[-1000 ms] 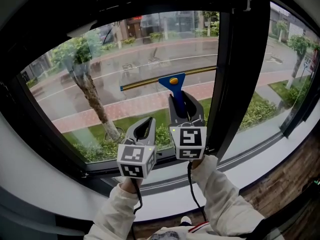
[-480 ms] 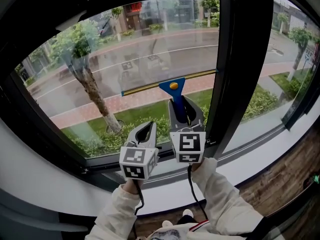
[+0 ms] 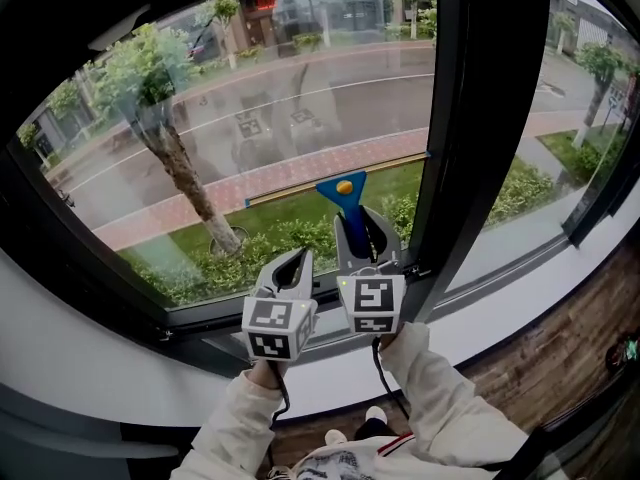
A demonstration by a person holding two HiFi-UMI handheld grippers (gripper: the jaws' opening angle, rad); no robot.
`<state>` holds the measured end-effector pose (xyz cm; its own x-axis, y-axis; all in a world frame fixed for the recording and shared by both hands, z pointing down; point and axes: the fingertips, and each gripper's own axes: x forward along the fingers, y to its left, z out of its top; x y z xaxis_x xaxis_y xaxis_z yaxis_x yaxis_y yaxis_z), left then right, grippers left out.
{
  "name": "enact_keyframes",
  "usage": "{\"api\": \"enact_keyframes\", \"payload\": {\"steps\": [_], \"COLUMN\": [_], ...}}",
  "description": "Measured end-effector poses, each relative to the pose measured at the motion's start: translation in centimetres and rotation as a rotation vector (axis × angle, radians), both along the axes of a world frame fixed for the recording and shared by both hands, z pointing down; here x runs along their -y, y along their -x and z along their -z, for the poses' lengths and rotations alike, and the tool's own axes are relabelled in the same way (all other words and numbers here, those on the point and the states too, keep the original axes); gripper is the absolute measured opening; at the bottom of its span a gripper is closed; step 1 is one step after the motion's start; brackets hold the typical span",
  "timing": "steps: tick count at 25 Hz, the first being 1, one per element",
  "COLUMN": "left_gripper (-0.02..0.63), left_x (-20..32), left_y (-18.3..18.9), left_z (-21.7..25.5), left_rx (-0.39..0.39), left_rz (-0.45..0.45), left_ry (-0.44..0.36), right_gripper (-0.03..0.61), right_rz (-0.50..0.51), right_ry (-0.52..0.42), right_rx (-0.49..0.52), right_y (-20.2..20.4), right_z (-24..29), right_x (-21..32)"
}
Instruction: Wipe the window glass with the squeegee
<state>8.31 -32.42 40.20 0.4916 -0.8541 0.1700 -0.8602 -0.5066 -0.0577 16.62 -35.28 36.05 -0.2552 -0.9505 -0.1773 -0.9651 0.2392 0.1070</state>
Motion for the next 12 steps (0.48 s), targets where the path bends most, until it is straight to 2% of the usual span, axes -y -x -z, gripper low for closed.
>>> {"api": "enact_keyframes", "payload": {"steps": [12], "left_gripper": [-0.002], "left_x": [-1.4], "left_y": [0.0], "left_z": [-8.5], "left_rx": [0.018], "left_rz": [-0.010], "left_ry": [0.157], "right_gripper": [0.149], "right_rz": [-0.003], "right_ry": [0.089], "right_rx": [-0.028], "right_y": [0.3], "right_z": [-9.9], "right_x": [-0.5]}}
